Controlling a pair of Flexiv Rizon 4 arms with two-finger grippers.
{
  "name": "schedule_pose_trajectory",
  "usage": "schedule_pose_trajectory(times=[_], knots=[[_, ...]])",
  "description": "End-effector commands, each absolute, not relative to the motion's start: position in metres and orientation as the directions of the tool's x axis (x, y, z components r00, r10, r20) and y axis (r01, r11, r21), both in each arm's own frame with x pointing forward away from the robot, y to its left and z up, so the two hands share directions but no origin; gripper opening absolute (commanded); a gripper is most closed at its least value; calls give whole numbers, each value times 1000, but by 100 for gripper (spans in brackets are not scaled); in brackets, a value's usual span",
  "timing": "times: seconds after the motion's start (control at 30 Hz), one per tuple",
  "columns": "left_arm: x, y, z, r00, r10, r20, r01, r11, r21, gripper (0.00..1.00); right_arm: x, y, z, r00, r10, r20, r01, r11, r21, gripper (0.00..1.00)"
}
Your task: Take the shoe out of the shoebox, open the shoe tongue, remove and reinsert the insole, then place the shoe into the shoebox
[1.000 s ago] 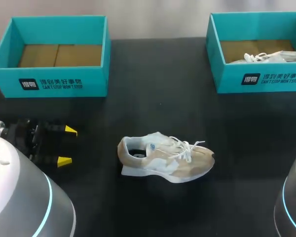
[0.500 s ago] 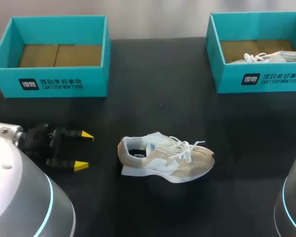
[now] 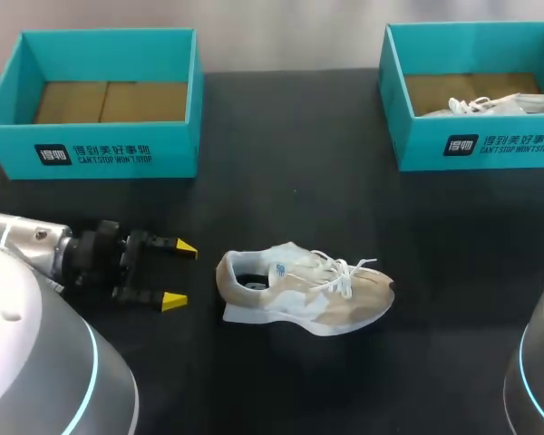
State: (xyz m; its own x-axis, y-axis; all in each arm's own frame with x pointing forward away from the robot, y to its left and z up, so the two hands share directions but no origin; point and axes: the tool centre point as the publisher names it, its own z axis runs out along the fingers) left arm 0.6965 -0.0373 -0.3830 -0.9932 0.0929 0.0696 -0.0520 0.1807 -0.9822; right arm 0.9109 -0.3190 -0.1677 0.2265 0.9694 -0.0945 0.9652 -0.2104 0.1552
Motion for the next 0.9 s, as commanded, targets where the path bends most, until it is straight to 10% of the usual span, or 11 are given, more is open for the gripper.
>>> schedule_pose_trajectory(times=[0.03, 0.9], knots=[[695, -39, -387, -995, 76, 71, -54, 203, -978, 100, 911, -318, -168, 228, 969, -96, 965, -212, 156, 100], [700, -94, -405, -989, 57, 134, -122, 184, -975, 100, 911, -318, -168, 228, 969, -96, 965, -212, 156, 100]])
